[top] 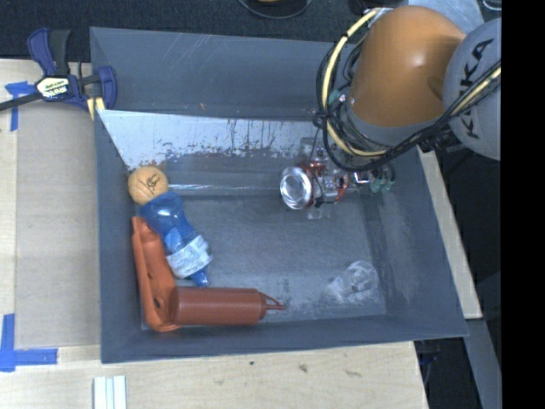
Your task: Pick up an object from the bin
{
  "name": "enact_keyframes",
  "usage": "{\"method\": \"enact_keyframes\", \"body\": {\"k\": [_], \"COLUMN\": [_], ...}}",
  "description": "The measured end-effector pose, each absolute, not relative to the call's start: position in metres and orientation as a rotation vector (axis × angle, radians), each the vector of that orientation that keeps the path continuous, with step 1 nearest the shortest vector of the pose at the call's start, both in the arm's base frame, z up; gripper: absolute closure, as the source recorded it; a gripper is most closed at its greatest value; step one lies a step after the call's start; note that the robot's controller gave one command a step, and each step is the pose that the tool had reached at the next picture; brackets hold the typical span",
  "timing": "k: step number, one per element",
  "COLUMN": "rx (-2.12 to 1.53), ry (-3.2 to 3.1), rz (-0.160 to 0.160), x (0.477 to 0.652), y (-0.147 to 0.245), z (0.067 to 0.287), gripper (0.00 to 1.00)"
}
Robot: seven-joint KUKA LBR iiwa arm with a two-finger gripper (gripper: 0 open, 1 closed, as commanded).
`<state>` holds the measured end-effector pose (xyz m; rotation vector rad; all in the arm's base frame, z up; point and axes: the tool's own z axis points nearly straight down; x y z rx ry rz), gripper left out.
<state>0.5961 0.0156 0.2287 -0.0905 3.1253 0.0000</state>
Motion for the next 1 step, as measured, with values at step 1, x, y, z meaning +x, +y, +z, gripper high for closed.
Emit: {"method": "enact_keyframes", "body": {"k": [1], "rx": [-0.063], "ry": [3.132], "rz": [0.001], "x": [0.5934], "y": [0.0189], "z": [0.3228], "gripper": [1.00]}}
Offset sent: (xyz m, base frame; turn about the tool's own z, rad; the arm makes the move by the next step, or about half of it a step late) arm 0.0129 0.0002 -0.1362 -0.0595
